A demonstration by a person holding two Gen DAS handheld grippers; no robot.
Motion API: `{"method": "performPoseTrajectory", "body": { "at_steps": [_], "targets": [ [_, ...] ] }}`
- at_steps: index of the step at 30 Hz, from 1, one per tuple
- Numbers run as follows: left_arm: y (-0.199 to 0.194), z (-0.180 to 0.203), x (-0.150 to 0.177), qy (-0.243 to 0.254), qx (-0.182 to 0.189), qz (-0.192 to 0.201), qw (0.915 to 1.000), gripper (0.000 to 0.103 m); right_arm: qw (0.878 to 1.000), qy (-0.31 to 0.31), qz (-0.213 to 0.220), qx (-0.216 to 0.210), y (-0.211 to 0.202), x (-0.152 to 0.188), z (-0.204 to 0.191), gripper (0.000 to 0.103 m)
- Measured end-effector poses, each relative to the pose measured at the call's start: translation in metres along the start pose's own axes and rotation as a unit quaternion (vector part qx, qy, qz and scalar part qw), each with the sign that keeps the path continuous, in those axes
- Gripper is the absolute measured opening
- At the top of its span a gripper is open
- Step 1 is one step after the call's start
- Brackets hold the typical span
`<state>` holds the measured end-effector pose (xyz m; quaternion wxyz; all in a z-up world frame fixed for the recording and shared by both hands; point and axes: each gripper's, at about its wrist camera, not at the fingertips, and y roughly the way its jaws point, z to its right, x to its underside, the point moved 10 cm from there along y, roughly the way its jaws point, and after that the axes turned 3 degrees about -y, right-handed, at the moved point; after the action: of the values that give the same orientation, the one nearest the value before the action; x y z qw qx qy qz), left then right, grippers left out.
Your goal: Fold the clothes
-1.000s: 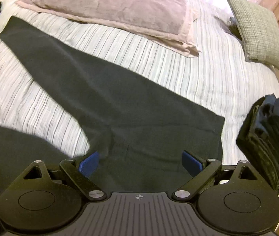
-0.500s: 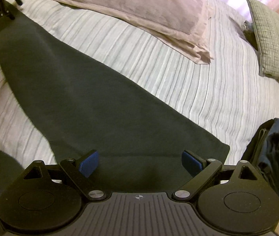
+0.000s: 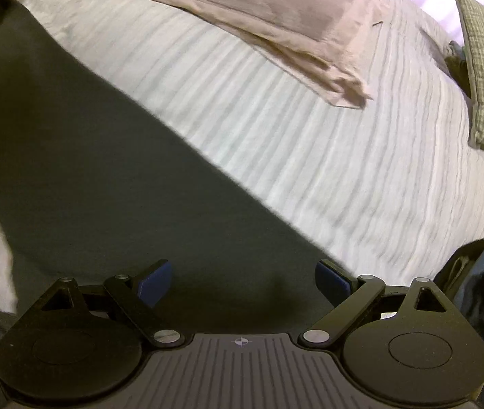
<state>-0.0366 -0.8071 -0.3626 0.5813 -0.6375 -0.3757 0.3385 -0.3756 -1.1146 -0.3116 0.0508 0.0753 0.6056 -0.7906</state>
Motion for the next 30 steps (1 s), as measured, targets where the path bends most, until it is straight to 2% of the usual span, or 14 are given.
{"method": "performPoseTrajectory", "body": {
  "at_steps": [4,8,10,13,14,15,17,21,24,26,28,30],
  "targets": [
    [-0.028,0.013,0.010,0.007,-0.044,0.030,0.9986,0.002,0.998,-0.054,-0.005,-0.009,0.023,0.011,0.033,0.093],
    [-0.048,0.034,0.021,-0.001,-0.066,0.042,0.9969,0.002,0.991,-0.129,-0.014,-0.023,0.056,0.011,0.048,0.093],
    [-0.055,0.042,0.025,-0.006,-0.075,0.043,0.9962,0.002,0.985,-0.164,-0.026,-0.039,0.074,0.010,0.050,0.077],
    [-0.060,0.051,0.030,-0.013,-0.093,0.043,0.9947,0.002,0.974,-0.210,-0.051,-0.072,0.094,0.013,0.045,0.070],
    [-0.062,0.054,0.031,-0.016,-0.099,0.044,0.9940,0.002,0.972,-0.212,-0.057,-0.083,0.096,0.014,0.044,0.058],
    [-0.065,0.057,0.034,-0.019,-0.106,0.043,0.9933,0.002,0.972,-0.207,-0.061,-0.093,0.096,0.014,0.043,0.032],
    [-0.072,0.063,0.038,-0.020,-0.116,0.040,0.9922,0.002,0.974,-0.197,-0.058,-0.095,0.088,0.017,0.041,0.001],
    [-0.087,0.076,0.044,-0.027,-0.134,0.041,0.9897,0.002,0.983,-0.177,-0.004,-0.050,0.046,0.028,0.041,0.001],
    [-0.108,0.084,0.044,-0.037,-0.162,0.057,0.9845,0.002,0.987,-0.149,0.066,0.015,-0.010,0.042,0.045,0.001],
    [-0.133,0.090,0.044,-0.044,-0.191,0.077,0.9775,0.002,0.982,-0.130,0.117,0.071,-0.056,0.059,0.039,0.001],
    [-0.165,0.100,0.046,-0.057,-0.219,0.107,0.9682,0.002,0.974,-0.110,0.154,0.122,-0.100,0.091,0.021,0.001],
    [-0.197,0.121,0.055,-0.068,-0.230,0.136,0.9612,0.002,0.973,-0.082,0.164,0.142,-0.124,0.141,-0.008,0.001]
  ]
}}
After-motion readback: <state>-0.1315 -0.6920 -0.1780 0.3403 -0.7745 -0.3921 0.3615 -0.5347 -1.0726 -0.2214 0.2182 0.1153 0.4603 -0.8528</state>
